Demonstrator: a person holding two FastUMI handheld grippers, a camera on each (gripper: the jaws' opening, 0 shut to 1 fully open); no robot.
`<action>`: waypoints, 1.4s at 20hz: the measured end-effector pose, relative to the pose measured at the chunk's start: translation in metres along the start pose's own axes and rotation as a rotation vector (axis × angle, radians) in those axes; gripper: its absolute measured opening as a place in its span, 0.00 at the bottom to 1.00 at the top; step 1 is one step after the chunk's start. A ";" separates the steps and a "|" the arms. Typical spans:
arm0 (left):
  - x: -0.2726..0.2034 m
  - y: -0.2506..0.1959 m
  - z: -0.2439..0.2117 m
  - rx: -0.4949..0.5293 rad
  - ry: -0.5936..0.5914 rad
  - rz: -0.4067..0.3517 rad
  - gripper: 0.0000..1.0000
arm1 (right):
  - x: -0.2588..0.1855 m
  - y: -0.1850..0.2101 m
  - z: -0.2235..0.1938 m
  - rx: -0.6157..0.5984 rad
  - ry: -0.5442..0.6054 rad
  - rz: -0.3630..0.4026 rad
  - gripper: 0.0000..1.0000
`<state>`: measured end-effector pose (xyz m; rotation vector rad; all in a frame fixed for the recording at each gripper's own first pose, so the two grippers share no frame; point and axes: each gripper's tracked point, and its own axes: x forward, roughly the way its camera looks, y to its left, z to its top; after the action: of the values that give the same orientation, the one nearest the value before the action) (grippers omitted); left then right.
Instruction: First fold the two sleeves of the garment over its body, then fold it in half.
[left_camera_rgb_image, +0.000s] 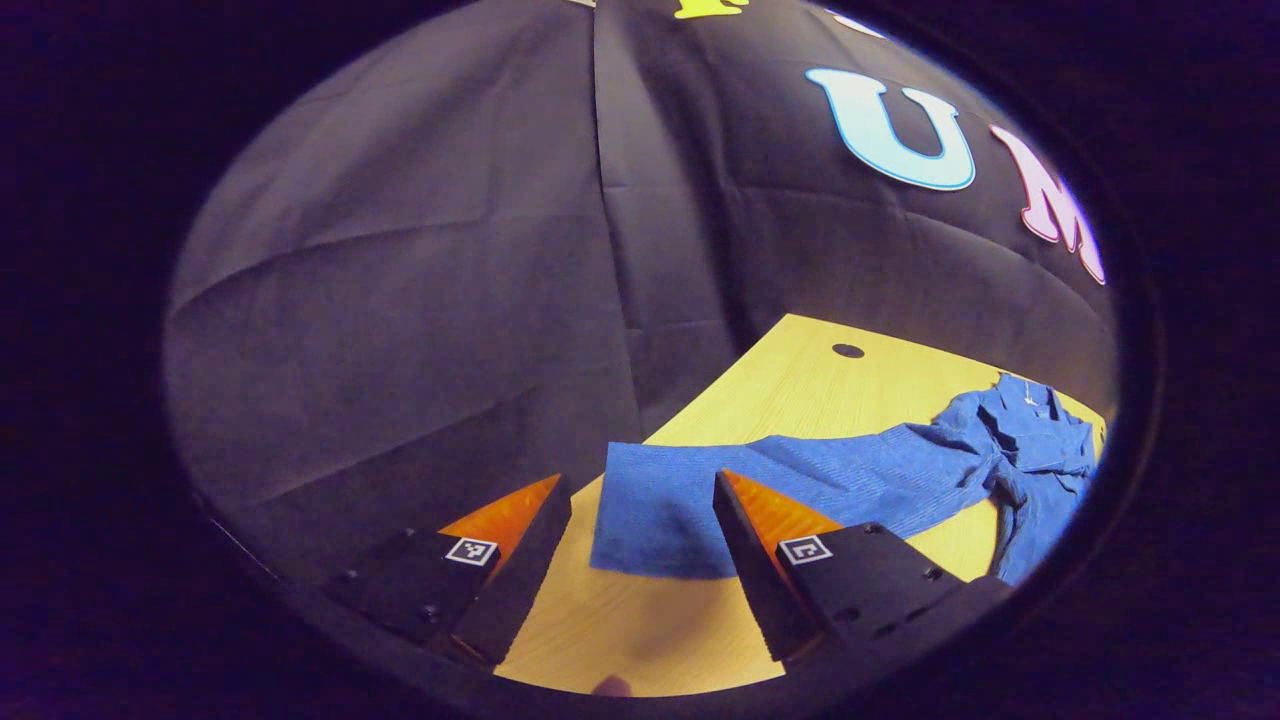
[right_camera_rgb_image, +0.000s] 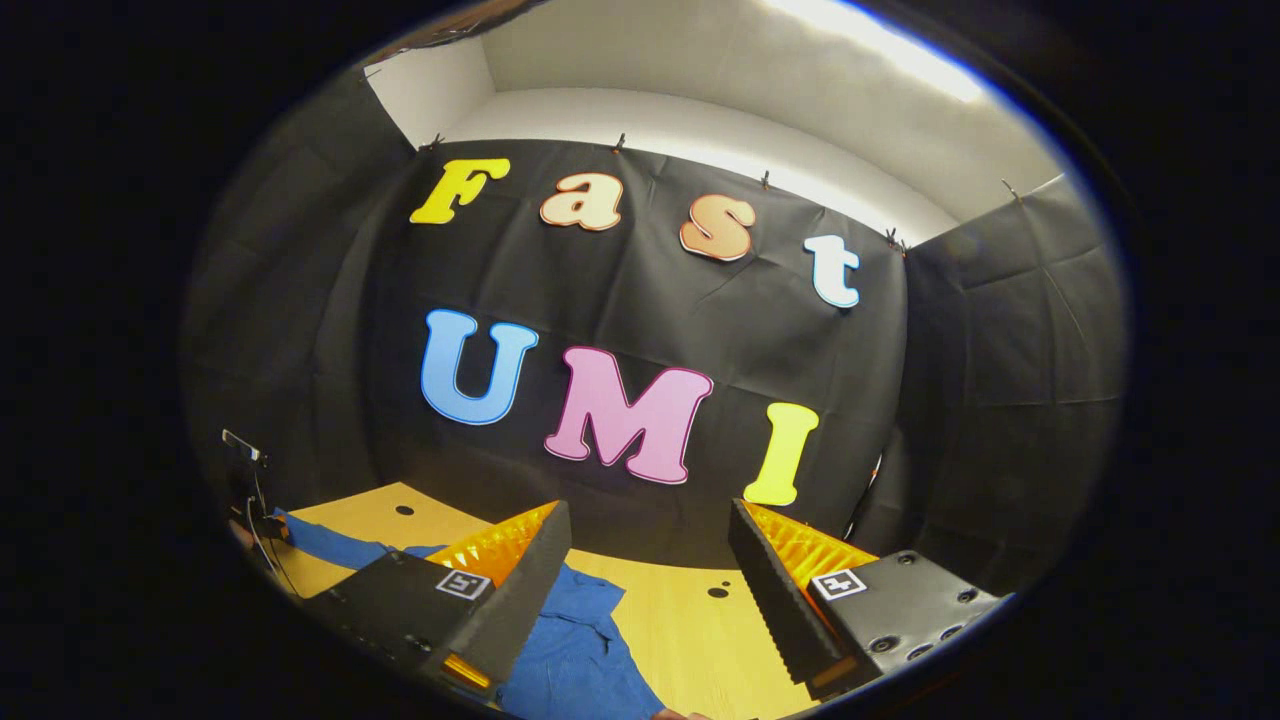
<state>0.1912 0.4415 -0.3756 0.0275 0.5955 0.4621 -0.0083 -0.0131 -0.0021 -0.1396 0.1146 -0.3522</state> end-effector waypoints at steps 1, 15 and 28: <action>0.005 0.001 -0.005 0.001 0.014 0.006 0.85 | 0.000 0.000 -0.001 -0.003 0.004 -0.005 0.93; 0.029 0.006 -0.029 -0.005 0.180 -0.001 0.85 | 0.007 0.001 -0.022 0.116 0.101 -0.037 1.00; 0.014 -0.038 -0.013 0.167 0.376 -0.193 0.00 | 0.000 -0.021 -0.038 0.121 0.161 -0.062 0.93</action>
<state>0.2095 0.4122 -0.4001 0.0421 0.9957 0.2289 -0.0208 -0.0369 -0.0365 0.0056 0.2483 -0.4307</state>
